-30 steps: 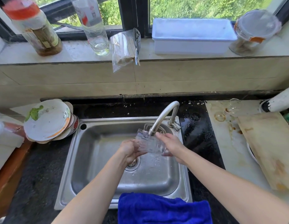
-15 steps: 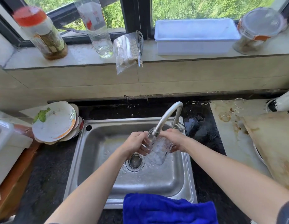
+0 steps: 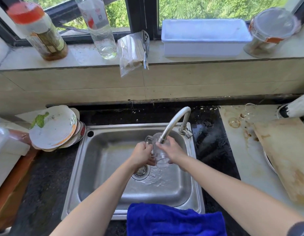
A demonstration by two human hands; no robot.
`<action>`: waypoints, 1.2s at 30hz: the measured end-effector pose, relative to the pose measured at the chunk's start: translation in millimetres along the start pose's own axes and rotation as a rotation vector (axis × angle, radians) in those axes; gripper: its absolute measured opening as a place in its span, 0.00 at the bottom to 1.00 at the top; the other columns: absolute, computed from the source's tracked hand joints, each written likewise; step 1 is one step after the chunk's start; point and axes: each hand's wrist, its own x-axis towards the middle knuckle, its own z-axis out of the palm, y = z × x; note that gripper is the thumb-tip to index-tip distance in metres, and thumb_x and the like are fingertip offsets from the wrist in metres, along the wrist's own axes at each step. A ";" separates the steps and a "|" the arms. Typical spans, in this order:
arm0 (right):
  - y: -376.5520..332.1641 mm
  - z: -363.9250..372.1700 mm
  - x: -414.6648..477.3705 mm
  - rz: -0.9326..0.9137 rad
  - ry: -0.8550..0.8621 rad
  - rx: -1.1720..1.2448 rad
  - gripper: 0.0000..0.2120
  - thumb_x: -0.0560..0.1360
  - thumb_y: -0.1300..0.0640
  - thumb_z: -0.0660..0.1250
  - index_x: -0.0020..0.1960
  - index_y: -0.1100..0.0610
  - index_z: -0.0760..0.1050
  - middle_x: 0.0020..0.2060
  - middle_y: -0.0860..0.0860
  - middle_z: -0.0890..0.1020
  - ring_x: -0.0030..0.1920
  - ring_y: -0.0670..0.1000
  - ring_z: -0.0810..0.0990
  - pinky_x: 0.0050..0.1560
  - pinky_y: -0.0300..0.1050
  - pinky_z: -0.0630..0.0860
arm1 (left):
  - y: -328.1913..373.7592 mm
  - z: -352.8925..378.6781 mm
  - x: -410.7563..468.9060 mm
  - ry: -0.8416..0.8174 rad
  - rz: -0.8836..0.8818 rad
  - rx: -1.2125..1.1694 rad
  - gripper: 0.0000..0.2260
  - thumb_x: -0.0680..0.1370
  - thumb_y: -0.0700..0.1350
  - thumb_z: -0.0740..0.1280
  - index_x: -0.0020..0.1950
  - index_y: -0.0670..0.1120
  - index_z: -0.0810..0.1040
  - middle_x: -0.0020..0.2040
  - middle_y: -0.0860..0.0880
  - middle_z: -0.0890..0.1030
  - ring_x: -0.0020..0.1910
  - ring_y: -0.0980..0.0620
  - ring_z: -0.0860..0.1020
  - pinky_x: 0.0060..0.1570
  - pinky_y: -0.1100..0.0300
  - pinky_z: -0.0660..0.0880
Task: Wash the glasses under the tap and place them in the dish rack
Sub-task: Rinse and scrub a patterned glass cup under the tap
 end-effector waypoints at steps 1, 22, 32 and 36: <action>-6.1 -4.3 6.6 0.023 0.022 0.022 0.29 0.74 0.37 0.61 0.70 0.51 0.67 0.67 0.51 0.74 0.61 0.55 0.76 0.57 0.55 0.76 | 0.9 2.4 -2.8 -0.010 0.007 0.006 0.09 0.83 0.41 0.54 0.43 0.42 0.65 0.37 0.38 0.75 0.28 0.46 0.78 0.27 0.56 0.78; -42.2 -3.5 -10.7 0.013 0.100 0.260 0.13 0.83 0.51 0.54 0.59 0.56 0.74 0.47 0.46 0.76 0.53 0.50 0.74 0.57 0.47 0.69 | -13.8 -0.2 7.2 0.049 -0.151 -0.243 0.08 0.84 0.40 0.53 0.55 0.35 0.67 0.42 0.32 0.78 0.32 0.39 0.81 0.31 0.46 0.81; -41.3 -8.1 -1.5 0.163 0.045 0.404 0.07 0.80 0.51 0.60 0.54 0.53 0.74 0.46 0.57 0.79 0.33 0.53 0.75 0.30 0.44 0.71 | -18.2 -18.1 -2.7 0.179 0.064 0.238 0.10 0.79 0.41 0.63 0.59 0.42 0.76 0.52 0.44 0.77 0.36 0.50 0.75 0.40 0.56 0.76; -41.2 -7.7 4.3 0.187 0.073 0.327 0.13 0.77 0.50 0.63 0.59 0.54 0.72 0.43 0.58 0.81 0.28 0.51 0.74 0.25 0.40 0.66 | -10.5 -6.5 -10.4 0.138 0.337 0.646 0.14 0.76 0.47 0.66 0.61 0.46 0.76 0.52 0.47 0.80 0.43 0.48 0.76 0.45 0.56 0.71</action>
